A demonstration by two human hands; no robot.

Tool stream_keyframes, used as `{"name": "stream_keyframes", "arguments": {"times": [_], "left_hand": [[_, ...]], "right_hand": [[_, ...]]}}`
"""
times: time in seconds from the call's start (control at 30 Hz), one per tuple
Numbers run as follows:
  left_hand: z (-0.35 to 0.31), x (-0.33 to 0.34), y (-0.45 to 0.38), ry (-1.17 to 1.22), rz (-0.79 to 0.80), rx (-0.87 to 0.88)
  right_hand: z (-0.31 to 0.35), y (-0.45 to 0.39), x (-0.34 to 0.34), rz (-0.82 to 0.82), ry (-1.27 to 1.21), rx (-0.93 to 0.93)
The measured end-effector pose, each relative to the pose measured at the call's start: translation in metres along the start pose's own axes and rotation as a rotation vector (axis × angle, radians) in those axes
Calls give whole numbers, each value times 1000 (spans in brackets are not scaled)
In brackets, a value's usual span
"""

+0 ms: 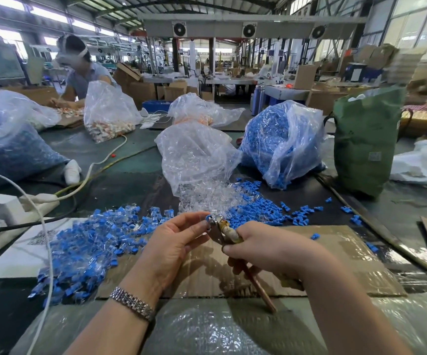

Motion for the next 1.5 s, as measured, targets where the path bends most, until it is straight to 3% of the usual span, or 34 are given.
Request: {"name": "stream_keyframes", "arguments": {"times": [0.3, 0.43, 0.67, 0.8, 0.93, 1.03, 1.1, 1.2, 1.3, 1.37, 1.5], "left_hand": [[1, -1, 5, -48, -40, -51], [0, 1, 4, -66, -45, -21], [-4, -4, 5, -269, -74, 26], [-31, -15, 15, -648, -313, 191], [-57, -25, 34, -1133, -649, 223], [-62, -33, 41, -1276, -797, 150], [-62, -30, 40, -1285, -781, 159], [-55, -15, 31, -1278, -626, 200], [-50, -8, 24, -1245, -513, 212], [-48, -7, 22, -1231, -475, 212], [-42, 2, 19, -1236, -374, 211]], "right_hand": [[-4, -2, 4, -2, -126, -29], [-7, -6, 7, -79, -55, -17], [-9, -7, 8, -62, -62, 17], [-30, 5, -15, -161, -180, 61], [-65, 19, -54, -428, 108, 298], [-87, 19, -58, -472, 318, 474], [-94, 18, -54, -468, 388, 535], [-86, 16, -57, -537, 446, 539], [-50, 2, -63, -620, 555, 301], [-32, -13, -59, -554, 629, 201], [-23, -36, -53, -454, 658, 199]]}}
Point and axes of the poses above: each hand's wrist, its own y-axis away from the middle knuckle, its own x-axis out of the palm, z = x × y, the point moved 9 cm from there along -y, towards the middle knuckle, and after that the axes turned 10 degrees about z, right-handed, at the moved point
